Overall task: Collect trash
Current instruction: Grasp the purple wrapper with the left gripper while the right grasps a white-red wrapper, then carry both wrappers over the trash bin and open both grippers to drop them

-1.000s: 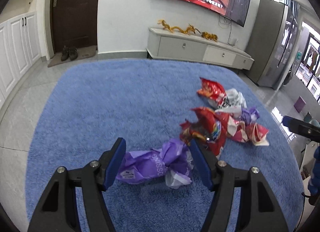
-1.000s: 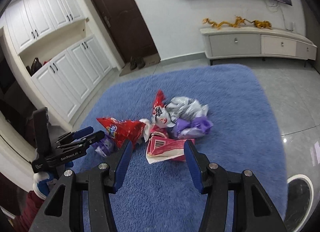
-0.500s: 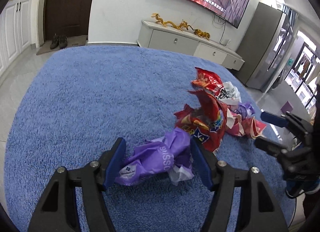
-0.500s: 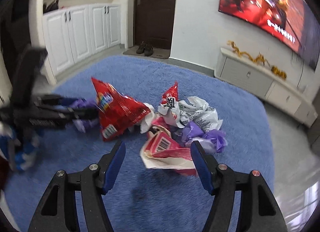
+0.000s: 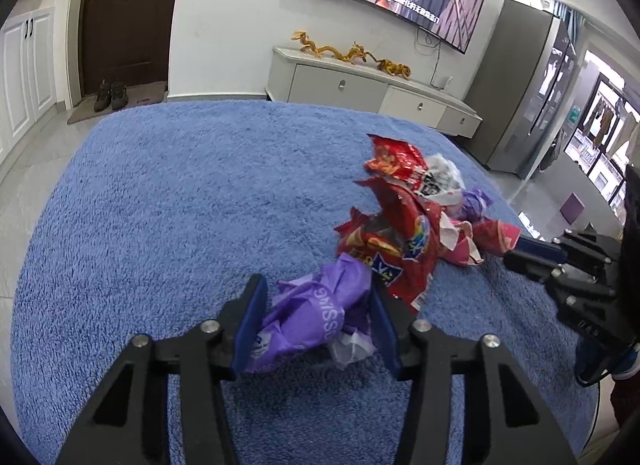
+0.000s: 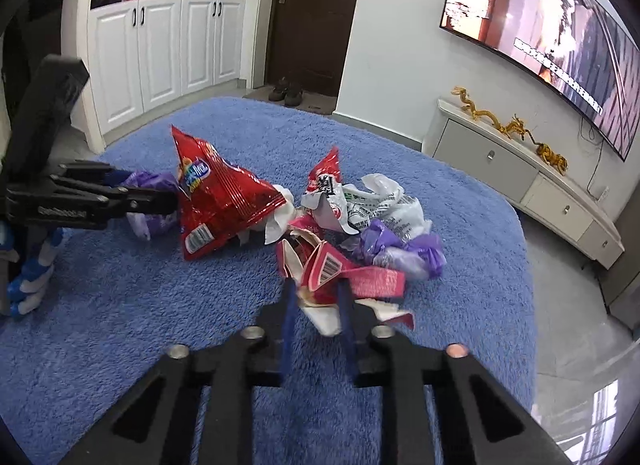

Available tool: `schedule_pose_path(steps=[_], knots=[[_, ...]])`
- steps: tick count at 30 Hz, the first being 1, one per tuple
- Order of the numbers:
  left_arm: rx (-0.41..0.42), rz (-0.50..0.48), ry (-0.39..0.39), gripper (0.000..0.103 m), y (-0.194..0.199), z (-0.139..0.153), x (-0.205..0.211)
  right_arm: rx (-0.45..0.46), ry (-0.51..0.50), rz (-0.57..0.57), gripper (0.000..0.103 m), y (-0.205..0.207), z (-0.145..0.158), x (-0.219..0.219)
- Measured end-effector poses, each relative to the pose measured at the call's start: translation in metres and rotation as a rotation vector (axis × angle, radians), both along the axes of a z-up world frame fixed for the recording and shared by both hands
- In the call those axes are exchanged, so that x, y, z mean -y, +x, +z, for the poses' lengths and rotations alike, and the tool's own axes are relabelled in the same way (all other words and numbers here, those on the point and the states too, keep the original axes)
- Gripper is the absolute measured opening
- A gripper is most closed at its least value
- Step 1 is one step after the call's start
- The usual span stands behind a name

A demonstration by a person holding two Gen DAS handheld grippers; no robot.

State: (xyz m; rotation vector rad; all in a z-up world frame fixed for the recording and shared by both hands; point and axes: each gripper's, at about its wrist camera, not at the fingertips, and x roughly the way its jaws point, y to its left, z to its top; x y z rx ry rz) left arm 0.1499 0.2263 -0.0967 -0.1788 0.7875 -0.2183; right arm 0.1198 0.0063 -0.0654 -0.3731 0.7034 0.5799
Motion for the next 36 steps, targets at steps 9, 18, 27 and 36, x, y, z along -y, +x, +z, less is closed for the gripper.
schedule_pose_path(steps=[9,18,27,36], knots=[[0.027,0.013,0.027,0.037,-0.026,0.01,0.009,-0.024,0.12,-0.025,0.011,-0.026,0.032,0.027],[0.109,0.038,-0.014,0.036,-0.08,0.045,0.004,0.027,0.2,-0.043,0.011,-0.072,0.066,0.045],[0.222,-0.007,-0.017,0.036,-0.106,0.098,0.037,0.133,0.254,-0.088,0.011,-0.117,0.104,0.078],[0.308,-0.15,-0.046,0.036,-0.1,0.148,0.12,0.226,0.305,-0.22,0.011,-0.147,0.129,0.15]])
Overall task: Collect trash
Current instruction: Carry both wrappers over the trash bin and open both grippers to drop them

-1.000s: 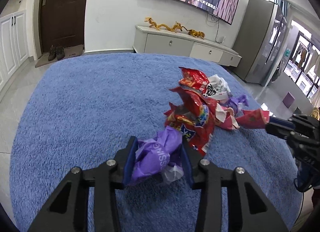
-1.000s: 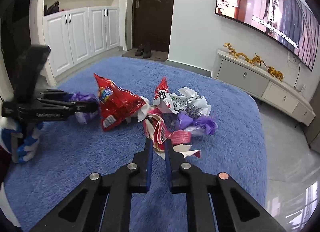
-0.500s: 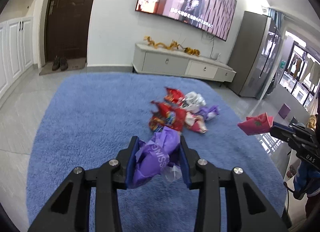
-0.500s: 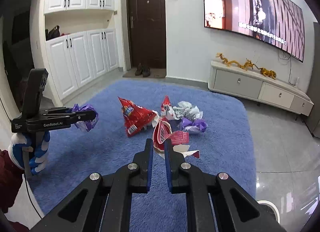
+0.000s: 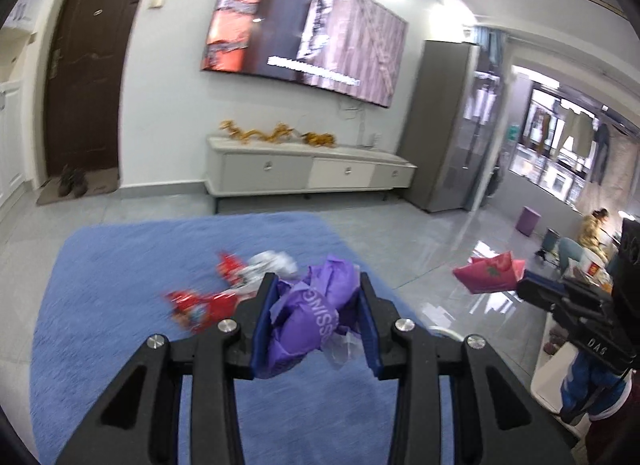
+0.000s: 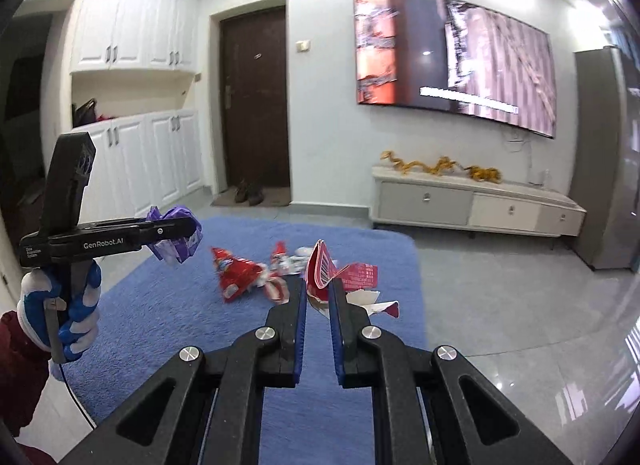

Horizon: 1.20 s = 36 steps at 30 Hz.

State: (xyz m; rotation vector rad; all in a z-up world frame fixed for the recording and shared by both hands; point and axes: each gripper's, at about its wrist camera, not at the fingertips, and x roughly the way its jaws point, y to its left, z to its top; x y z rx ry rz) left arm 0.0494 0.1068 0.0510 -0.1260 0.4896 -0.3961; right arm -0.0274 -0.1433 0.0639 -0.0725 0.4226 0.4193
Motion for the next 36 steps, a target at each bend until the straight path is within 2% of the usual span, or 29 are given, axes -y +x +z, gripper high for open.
schedule_pose_path(steps=[6,11,17,22,27,32,36], knots=[[0.003,-0.147,0.004,0.036,0.024,0.018,0.088,-0.003,0.058,-0.137,0.011,-0.006,-0.001,0.066],[-0.048,-0.255,0.014,0.036,0.05,0.011,0.164,-0.044,0.117,-0.253,0.011,-0.004,-0.018,0.124],[-0.159,-0.36,0.071,0.036,0.084,-0.021,0.262,-0.143,0.213,-0.373,0.011,0.009,-0.064,0.191],[-0.275,-0.419,0.097,0.037,0.116,-0.061,0.328,-0.245,0.288,-0.447,0.011,0.026,-0.106,0.235],[-0.369,-0.448,0.107,0.038,0.139,-0.098,0.374,-0.321,0.326,-0.487,0.011,0.041,-0.137,0.26],[-0.427,-0.475,0.106,0.041,0.153,-0.128,0.402,-0.377,0.341,-0.503,0.011,0.057,-0.161,0.269],[-0.467,-0.484,0.09,0.057,0.164,-0.142,0.416,-0.413,0.344,-0.521,0.014,0.069,-0.177,0.279]])
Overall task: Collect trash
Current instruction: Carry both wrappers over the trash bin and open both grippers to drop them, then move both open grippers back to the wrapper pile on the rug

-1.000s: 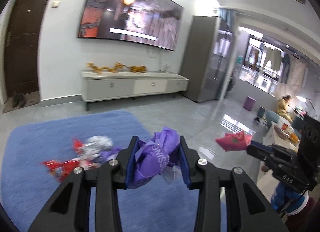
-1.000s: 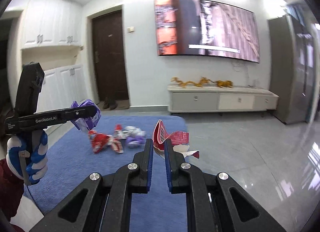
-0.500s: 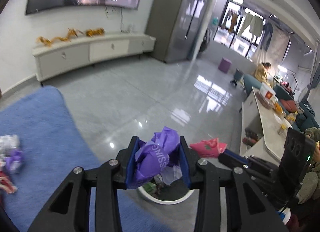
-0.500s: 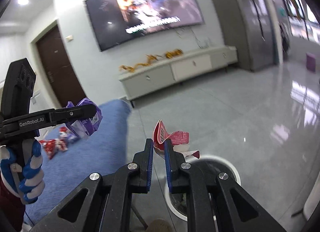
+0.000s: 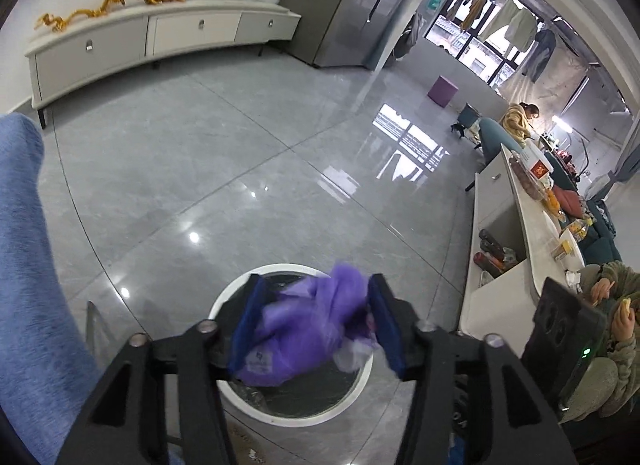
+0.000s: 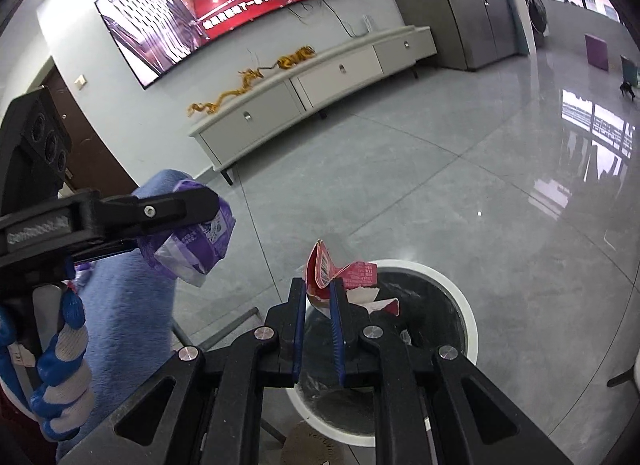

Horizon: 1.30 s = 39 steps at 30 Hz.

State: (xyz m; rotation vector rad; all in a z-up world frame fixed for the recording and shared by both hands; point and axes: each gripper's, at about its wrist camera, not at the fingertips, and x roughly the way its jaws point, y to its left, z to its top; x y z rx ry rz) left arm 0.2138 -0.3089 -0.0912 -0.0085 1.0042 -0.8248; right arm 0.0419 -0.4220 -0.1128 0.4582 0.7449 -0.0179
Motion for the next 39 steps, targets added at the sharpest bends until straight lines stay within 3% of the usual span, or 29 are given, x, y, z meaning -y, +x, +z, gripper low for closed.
schedule_pose_path(steps=[9,14,18,22,29,39], knots=[[-0.042,-0.013,-0.005,0.06,0.001,-0.013,0.006,-0.063,0.033,-0.046,0.025,0.002,-0.02,0.012],[-0.002,0.003,0.007,0.06,-0.008,-0.003,0.0,-0.054,0.03,-0.067,0.036,-0.004,-0.01,0.011],[0.065,0.034,0.016,0.061,-0.02,0.016,-0.013,-0.031,0.021,-0.078,0.039,-0.009,0.005,0.005],[0.132,0.091,-0.003,0.069,-0.033,0.042,-0.037,0.007,-0.001,-0.072,0.041,-0.016,0.03,-0.011],[0.268,0.182,-0.045,0.07,-0.062,0.098,-0.093,0.106,-0.045,-0.026,0.045,-0.03,0.084,-0.052],[0.473,0.374,-0.089,0.07,-0.114,0.177,-0.221,0.273,-0.109,0.089,0.05,-0.054,0.164,-0.132]])
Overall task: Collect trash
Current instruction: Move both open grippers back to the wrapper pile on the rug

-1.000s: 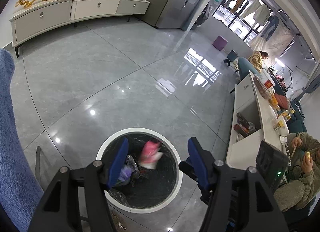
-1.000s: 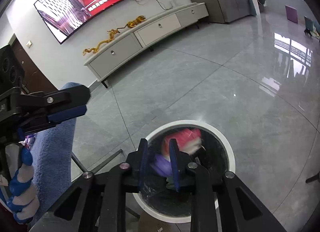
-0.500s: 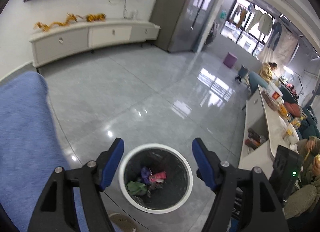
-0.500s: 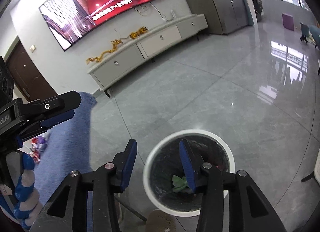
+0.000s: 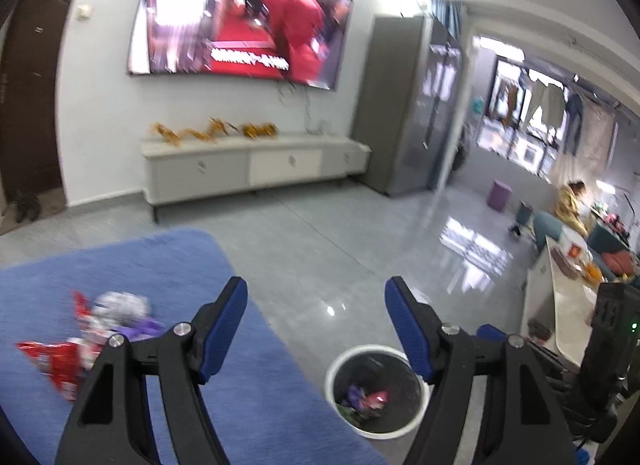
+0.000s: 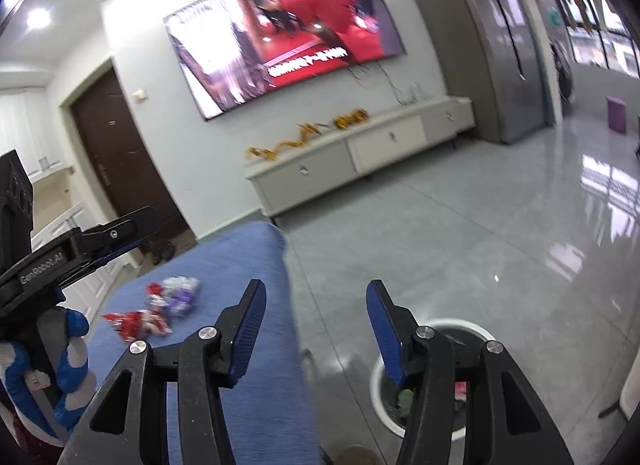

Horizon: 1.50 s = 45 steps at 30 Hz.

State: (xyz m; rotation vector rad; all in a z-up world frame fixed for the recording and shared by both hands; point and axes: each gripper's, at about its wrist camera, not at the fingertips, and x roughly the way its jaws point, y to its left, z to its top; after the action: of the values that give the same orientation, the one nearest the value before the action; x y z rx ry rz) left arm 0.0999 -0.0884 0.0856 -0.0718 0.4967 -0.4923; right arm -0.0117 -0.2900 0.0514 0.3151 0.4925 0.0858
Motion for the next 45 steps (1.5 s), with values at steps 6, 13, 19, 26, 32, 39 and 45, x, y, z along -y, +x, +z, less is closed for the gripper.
schedule_pose_path(steps=[6,13,19,26,32,39,45], knots=[[0.078,0.133,-0.076,0.07,-0.036,0.032,-0.083,0.08,-0.043,0.086,0.053,-0.018,0.038,-0.051],[0.13,0.255,-0.128,0.07,-0.085,0.053,-0.154,0.14,-0.076,0.182,0.056,-0.047,0.061,-0.1],[0.15,0.346,-0.164,0.071,-0.124,0.06,-0.19,0.161,-0.09,0.235,0.058,-0.065,0.071,-0.128],[0.192,0.423,-0.176,0.083,-0.169,0.069,-0.217,0.213,-0.099,0.269,0.063,-0.092,0.082,-0.149],[0.236,0.436,-0.18,0.084,-0.201,0.085,-0.225,0.237,-0.1,0.271,0.064,-0.106,0.09,-0.153],[0.272,0.44,-0.166,0.084,-0.212,0.098,-0.223,0.253,-0.102,0.268,0.066,-0.114,0.091,-0.153],[0.277,0.46,-0.143,0.084,-0.211,0.1,-0.231,0.245,-0.096,0.256,0.066,-0.108,0.089,-0.147]])
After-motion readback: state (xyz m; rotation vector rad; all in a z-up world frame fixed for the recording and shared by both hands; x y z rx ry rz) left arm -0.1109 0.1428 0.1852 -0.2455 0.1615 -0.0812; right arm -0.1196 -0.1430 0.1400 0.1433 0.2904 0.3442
